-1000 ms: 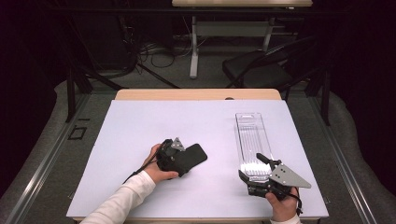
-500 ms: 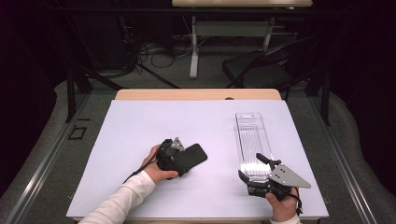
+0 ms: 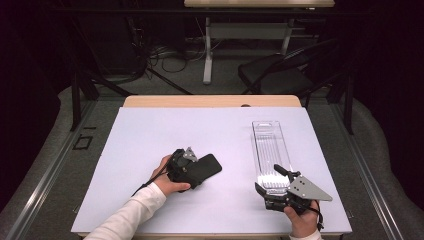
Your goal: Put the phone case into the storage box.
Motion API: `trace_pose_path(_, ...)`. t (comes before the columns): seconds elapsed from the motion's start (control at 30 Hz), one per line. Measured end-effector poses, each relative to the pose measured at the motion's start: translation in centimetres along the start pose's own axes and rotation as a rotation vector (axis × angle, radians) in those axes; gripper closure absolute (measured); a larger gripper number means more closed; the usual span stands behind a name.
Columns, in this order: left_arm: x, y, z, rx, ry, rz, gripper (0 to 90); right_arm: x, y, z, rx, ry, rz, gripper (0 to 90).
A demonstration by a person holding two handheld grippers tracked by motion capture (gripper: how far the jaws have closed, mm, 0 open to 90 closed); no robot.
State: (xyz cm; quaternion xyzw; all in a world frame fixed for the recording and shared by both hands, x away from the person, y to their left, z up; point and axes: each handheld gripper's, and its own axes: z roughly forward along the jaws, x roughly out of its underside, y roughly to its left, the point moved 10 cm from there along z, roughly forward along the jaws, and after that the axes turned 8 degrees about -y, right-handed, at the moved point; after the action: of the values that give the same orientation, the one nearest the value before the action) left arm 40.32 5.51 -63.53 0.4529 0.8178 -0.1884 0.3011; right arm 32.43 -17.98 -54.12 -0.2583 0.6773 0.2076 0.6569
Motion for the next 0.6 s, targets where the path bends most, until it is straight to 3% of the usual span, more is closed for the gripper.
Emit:
trace_pose_path(0.4,-0.5,0.3,-1.3,-0.006,-0.029,-0.017,14.7,0.0,0.1,0.1,-0.004,-0.003,-0.007,14.3)
trace_pose_path(0.6,-1.0,0.0,-2.5,0.004,-0.031,-0.013,14.7,0.0,0.4,0.6,0.002,-0.004,-0.042,14.3)
